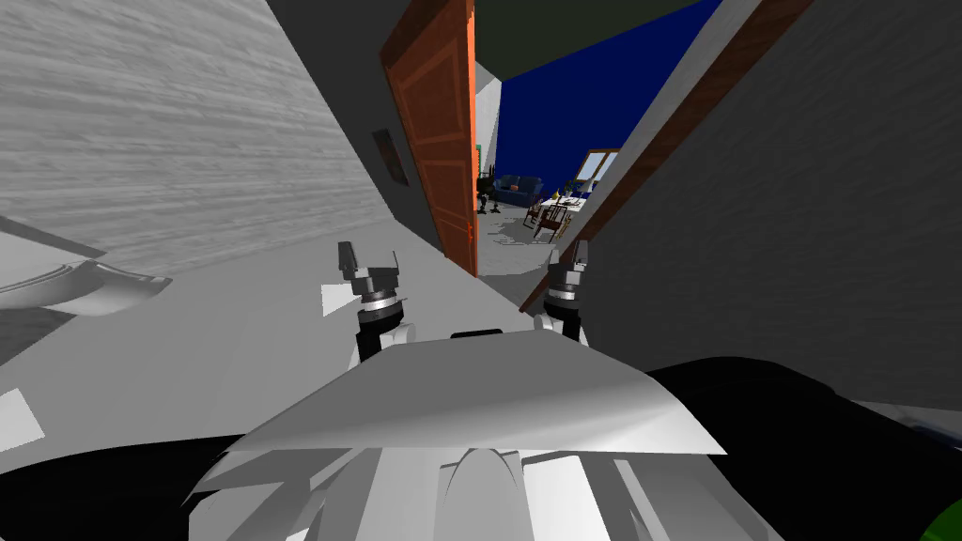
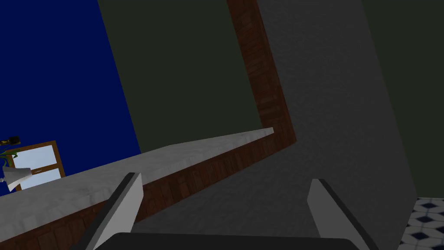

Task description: Push the door open

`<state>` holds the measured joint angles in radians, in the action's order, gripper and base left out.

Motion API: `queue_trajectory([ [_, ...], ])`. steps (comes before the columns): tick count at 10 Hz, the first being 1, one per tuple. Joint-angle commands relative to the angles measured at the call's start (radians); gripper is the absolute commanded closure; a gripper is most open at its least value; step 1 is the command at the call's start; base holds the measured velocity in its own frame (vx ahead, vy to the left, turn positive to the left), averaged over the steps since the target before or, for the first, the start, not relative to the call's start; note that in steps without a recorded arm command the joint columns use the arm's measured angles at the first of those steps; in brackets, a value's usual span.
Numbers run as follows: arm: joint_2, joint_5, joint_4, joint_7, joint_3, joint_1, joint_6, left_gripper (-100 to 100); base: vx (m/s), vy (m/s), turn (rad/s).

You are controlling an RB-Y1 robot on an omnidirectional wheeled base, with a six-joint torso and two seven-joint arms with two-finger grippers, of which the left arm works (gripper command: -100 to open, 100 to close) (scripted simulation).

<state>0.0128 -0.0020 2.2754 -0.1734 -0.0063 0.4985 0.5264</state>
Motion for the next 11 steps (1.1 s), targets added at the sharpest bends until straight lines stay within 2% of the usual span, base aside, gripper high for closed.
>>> queue_trajectory([
  [1,0.01,0.017,-0.031,-0.018,-0.006,-0.009,0.009,-100,0.097,0.038,-0.199],
  [6,0.032,0.068,-0.124,-0.073,-0.023,-0.038,0.036,-100,0.171,0.07,-0.171],
  [11,0.048,0.117,-0.213,-0.126,-0.039,-0.065,0.062,-100,0.097,0.068,-0.147],
])
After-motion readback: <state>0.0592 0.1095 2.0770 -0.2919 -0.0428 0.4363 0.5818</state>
